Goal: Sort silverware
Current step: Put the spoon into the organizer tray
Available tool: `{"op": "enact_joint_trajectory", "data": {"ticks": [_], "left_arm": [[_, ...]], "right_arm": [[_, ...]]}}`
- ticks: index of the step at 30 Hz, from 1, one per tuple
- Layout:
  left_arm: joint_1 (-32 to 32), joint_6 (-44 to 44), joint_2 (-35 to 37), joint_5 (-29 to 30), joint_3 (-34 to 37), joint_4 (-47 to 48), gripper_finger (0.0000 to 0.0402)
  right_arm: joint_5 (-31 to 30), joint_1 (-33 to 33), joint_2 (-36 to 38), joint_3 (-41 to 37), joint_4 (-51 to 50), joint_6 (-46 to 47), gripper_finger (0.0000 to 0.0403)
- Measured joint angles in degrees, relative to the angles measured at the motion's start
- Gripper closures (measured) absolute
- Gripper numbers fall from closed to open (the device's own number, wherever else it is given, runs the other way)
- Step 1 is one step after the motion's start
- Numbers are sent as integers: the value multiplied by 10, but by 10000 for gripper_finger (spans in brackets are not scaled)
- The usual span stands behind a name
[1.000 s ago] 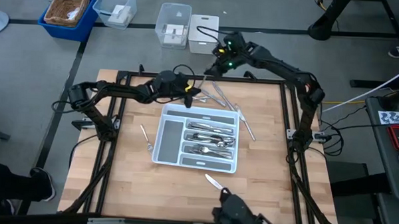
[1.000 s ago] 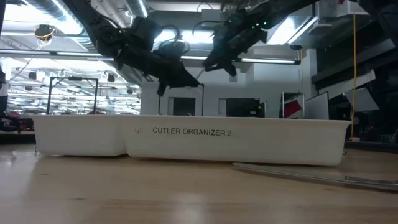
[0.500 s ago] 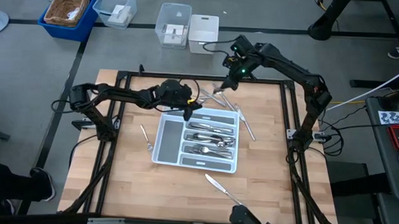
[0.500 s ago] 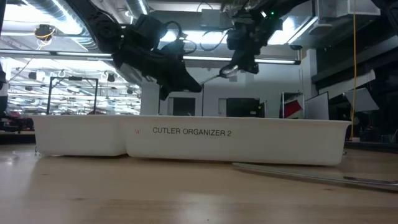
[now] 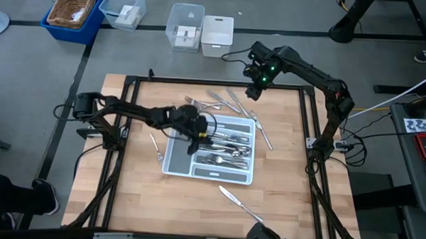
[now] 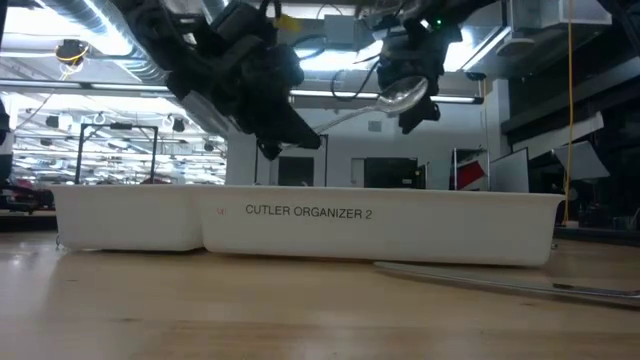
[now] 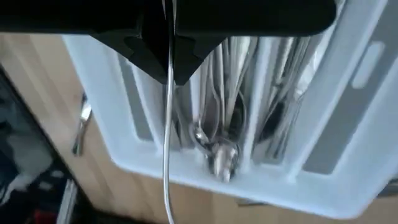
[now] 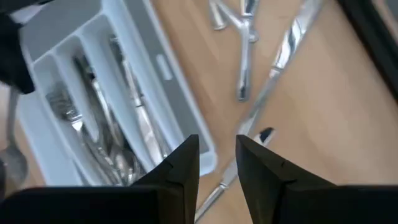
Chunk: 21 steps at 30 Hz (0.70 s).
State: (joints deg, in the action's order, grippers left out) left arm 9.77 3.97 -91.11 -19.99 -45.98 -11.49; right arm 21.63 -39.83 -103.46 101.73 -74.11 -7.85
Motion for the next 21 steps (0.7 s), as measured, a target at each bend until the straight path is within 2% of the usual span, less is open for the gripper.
{"op": "enact_joint_trajectory", "data": {"ticks": [5,15,21], "left_arm": [[-2,-17,-11,44,-1,19,401],[-6,-30,-63,45,-1,30,400],[-7,-29,-77,53,-1,36,382]], "right_arm": [[-1,1,0,0,-5,6,297],[-19,1,0,0,-8,34,297],[-19,1,0,0,-9,34,297]]}}
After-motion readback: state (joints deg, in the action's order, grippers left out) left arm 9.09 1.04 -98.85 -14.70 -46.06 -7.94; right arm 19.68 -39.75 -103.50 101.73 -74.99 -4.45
